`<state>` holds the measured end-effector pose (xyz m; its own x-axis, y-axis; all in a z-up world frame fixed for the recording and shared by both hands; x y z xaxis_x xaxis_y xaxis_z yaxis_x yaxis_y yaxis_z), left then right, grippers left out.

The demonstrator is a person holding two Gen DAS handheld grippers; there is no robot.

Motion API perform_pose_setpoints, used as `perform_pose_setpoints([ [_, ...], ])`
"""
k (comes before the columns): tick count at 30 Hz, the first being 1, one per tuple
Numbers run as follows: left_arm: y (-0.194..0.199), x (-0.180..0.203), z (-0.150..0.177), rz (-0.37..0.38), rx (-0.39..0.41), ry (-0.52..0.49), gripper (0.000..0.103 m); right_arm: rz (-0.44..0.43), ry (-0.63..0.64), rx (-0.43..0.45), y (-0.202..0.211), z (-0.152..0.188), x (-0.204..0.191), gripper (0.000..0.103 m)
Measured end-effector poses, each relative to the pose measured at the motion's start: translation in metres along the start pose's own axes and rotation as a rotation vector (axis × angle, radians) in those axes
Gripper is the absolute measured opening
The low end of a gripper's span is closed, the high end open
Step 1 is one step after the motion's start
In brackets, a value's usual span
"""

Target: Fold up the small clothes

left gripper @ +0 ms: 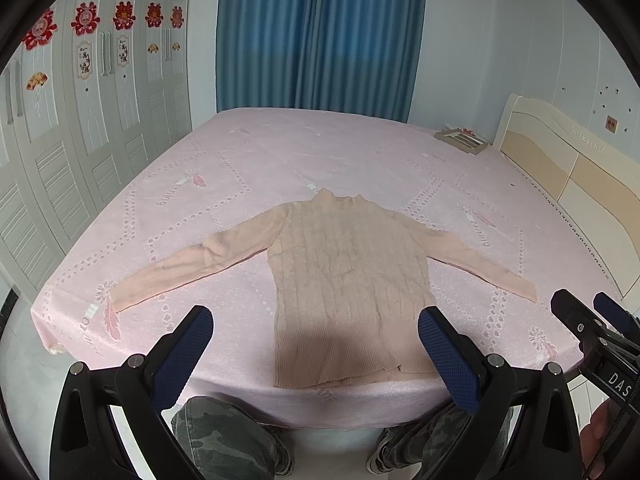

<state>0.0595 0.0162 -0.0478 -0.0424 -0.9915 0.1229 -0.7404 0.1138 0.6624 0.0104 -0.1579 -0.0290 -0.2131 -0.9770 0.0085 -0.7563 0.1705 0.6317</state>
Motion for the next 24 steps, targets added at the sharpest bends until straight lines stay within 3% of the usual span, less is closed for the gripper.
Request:
perform_pose_setpoints([
  [13,-0.014,-0.017,0.003,-0.011,0.011,0.015,0.103,-0.016,0.004,-0.025,-0.017,0.004,-0.007,0.099],
  [17,-0.037,-0.038,0.014,0.001,-0.001,0.072,0.103,-0.020,0.017,-0.077,-0.041,0.017,-0.012,0.099],
  [21,-0.069,-0.072,0.031,-0.033,-0.028,0.127,0.103,0.003,0.052,-0.038,-0.064,0.026,-0.019,0.099],
  [24,-0.096,-0.099,0.045,-0.059,-0.063,0.155,0.103,-0.027,0.080,-0.047,-0.088,0.036,-0.030,0.099],
])
Point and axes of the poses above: each gripper's, at about its wrist camera, not at the fingertips, and y roughly against the way its jaws point, x to its right, z to its underside, the point moved 9 cm from there along -y, roughly the way its jaws point, and after that the axes turned 4 degrees about z, right-handed, at the moved point
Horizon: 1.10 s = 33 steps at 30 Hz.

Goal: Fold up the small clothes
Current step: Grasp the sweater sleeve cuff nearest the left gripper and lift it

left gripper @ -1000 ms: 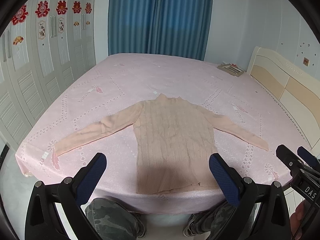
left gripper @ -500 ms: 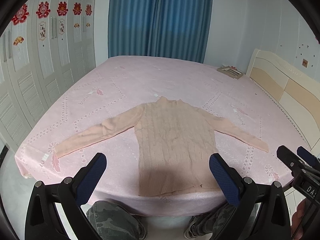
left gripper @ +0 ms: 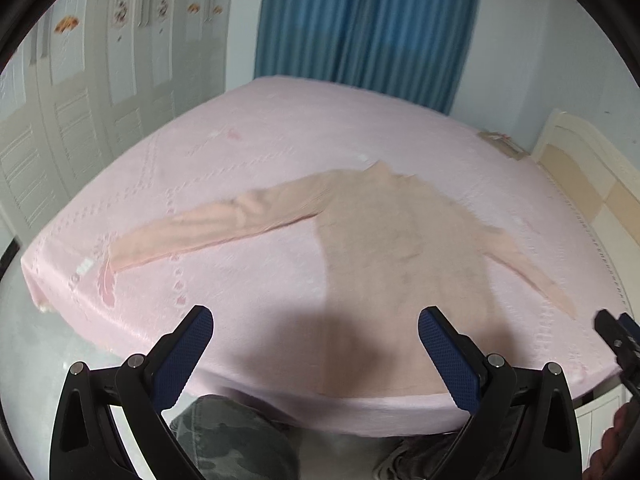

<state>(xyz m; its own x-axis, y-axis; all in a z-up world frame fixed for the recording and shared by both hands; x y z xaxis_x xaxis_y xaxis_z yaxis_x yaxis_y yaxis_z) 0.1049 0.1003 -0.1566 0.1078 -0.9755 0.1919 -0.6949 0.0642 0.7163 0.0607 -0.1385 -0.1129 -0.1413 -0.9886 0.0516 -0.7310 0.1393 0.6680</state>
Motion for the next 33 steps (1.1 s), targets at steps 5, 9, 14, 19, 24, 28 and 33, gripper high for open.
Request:
perform_pose_setpoints([
  [5,-0.052,-0.058,0.014,-0.056,-0.042,0.103,0.100,-0.005,0.026,-0.016,-0.047,0.014,-0.017,0.099],
  [9,-0.085,-0.108,0.015,-0.119,-0.066,0.179,0.097,-0.058,0.043,-0.079,-0.084,0.024,-0.030,0.099],
  [14,-0.117,-0.158,0.012,-0.100,-0.096,0.289,0.095,-0.081,0.034,-0.128,-0.124,0.027,-0.038,0.094],
  [19,-0.140,-0.205,0.008,-0.066,-0.085,0.417,0.091,-0.142,0.023,-0.129,-0.150,0.013,-0.045,0.091],
  [24,-0.165,-0.235,0.003,0.008,-0.065,0.549,0.089,-0.171,0.021,-0.117,-0.175,-0.006,-0.054,0.083],
  [28,-0.174,-0.250,-0.007,0.038,0.002,0.618,0.089,-0.160,0.037,-0.109,-0.197,-0.022,-0.059,0.083],
  [33,-0.187,-0.270,-0.019,0.013,0.039,0.685,0.072,-0.159,0.039,-0.093,-0.221,-0.041,-0.060,0.083],
])
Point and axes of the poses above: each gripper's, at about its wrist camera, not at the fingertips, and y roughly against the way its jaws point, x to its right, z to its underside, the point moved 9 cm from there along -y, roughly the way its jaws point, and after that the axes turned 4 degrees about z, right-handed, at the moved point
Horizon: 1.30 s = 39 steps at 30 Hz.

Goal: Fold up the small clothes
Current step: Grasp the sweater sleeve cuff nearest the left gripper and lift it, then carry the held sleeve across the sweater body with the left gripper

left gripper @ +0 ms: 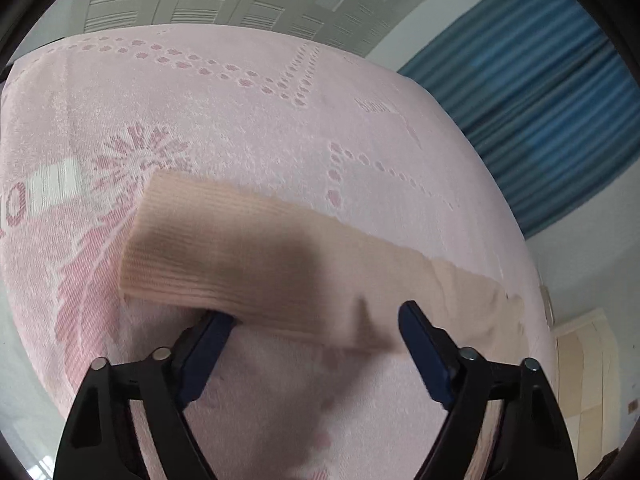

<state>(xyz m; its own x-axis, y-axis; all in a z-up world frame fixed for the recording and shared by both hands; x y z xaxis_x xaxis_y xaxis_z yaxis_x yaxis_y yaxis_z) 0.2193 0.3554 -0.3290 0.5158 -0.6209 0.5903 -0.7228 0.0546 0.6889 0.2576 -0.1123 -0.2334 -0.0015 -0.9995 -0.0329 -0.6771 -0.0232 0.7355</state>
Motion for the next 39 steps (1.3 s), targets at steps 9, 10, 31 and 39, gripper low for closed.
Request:
perform_pose_setpoints([
  [9,-0.001,0.009,-0.031,-0.166,0.061,-0.088,0.008,0.009,-0.067,0.035,-0.017,-0.002,0.042,0.083],
  [10,0.004,0.022,-0.033,-0.173,0.077,-0.118,0.008,0.011,-0.084,0.031,-0.016,-0.001,0.051,0.083],
  [31,-0.046,0.486,0.193,0.097,0.095,-0.971,0.007,0.142,-0.456,0.091,0.027,0.022,0.265,0.083],
  [39,-0.128,0.500,0.332,0.127,-0.207,-1.057,0.012,-0.036,-0.571,0.133,0.022,0.013,0.269,0.083],
])
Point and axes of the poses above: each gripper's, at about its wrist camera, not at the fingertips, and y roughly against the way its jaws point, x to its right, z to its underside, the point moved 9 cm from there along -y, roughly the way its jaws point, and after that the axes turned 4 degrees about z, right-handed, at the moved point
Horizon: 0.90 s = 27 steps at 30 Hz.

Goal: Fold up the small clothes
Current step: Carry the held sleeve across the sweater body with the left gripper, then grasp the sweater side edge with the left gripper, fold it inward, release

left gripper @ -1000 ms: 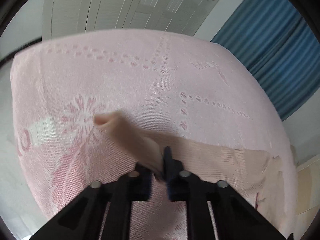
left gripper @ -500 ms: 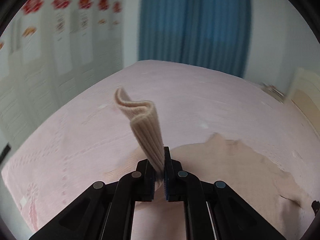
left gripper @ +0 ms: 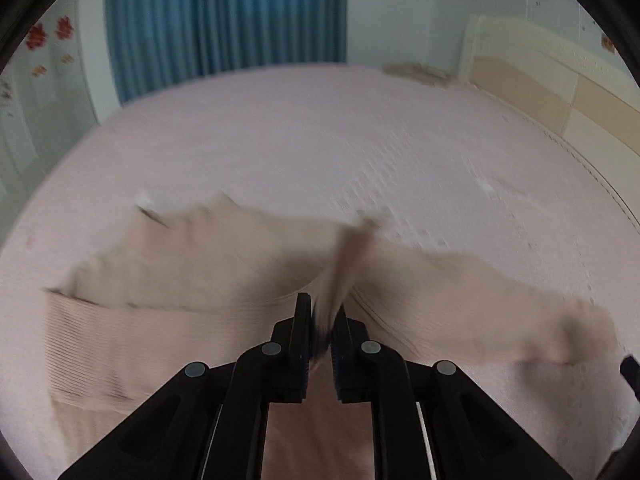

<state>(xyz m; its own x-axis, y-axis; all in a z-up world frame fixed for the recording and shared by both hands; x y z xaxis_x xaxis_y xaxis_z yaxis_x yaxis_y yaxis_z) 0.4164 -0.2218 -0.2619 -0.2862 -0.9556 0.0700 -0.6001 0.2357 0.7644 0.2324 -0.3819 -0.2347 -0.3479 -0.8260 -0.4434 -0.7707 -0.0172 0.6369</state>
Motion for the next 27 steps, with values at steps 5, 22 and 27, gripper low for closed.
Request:
perform_pose_setpoints([
  [5,0.010,-0.012,0.015,0.075,-0.029,0.076,0.022,-0.024,0.057,-0.033,-0.015,0.002,-0.024,0.083],
  [22,0.076,-0.234,0.114,-0.099,0.020,0.435,0.081,0.043,0.256,-0.124,-0.047,0.052,-0.091,0.083],
  [27,0.054,-0.267,0.116,-0.082,0.002,0.485,0.066,0.069,0.298,-0.162,-0.067,0.066,-0.100,0.083],
])
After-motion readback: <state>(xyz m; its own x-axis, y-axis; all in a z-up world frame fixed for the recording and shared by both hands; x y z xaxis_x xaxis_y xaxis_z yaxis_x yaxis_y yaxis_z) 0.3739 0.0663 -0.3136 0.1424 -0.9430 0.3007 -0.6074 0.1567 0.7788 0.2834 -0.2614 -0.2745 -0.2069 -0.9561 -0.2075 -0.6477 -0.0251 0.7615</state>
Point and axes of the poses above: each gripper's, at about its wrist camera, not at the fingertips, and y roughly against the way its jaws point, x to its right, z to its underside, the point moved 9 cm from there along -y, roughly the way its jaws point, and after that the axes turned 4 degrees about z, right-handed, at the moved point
